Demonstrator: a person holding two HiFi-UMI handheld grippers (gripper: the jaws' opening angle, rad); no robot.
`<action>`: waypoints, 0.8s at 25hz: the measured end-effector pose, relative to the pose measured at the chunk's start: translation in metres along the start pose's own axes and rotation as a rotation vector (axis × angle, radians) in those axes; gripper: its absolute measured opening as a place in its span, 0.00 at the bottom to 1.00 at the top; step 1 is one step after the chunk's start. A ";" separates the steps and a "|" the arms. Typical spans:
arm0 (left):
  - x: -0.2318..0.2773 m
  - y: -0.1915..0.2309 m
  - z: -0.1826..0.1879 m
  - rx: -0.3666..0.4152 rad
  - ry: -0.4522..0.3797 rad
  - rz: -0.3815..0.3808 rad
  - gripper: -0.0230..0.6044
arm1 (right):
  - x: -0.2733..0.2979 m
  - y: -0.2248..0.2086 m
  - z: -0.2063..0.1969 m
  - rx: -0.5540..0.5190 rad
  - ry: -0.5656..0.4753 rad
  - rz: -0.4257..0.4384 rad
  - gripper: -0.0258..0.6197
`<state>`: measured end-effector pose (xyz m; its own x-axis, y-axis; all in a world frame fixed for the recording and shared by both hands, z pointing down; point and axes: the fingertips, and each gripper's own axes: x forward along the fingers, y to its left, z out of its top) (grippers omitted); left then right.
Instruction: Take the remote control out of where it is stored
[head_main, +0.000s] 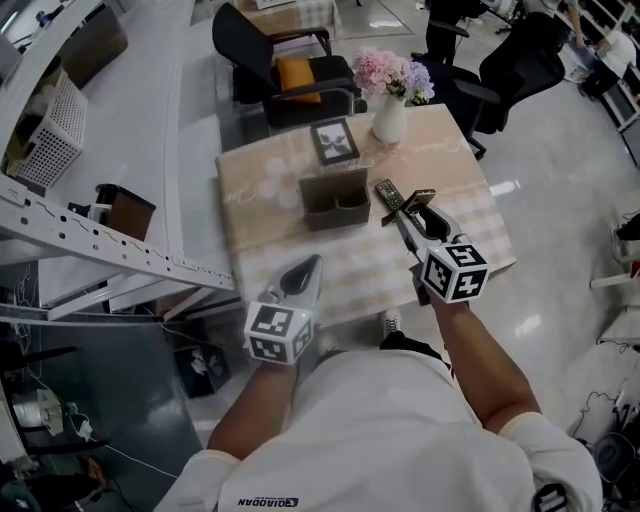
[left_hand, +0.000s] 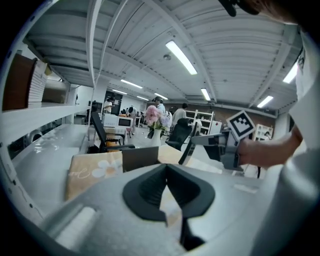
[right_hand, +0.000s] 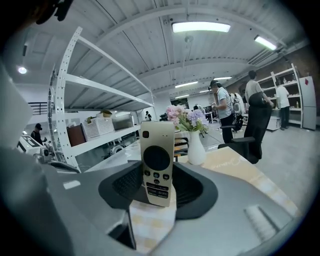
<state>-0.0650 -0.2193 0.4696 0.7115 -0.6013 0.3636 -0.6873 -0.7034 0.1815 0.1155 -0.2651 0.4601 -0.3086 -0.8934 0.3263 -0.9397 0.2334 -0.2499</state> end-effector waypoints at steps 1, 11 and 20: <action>0.005 -0.004 0.000 0.002 0.004 -0.003 0.04 | -0.003 -0.009 -0.002 0.001 0.007 -0.010 0.33; 0.042 -0.034 -0.001 0.009 0.040 -0.008 0.04 | -0.017 -0.098 -0.029 -0.041 0.126 -0.077 0.33; 0.065 -0.043 0.003 -0.012 0.043 0.043 0.04 | -0.003 -0.146 -0.057 -0.101 0.278 -0.050 0.33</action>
<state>0.0106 -0.2291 0.4828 0.6745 -0.6141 0.4098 -0.7190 -0.6723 0.1760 0.2448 -0.2745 0.5473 -0.2768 -0.7689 0.5764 -0.9604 0.2407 -0.1400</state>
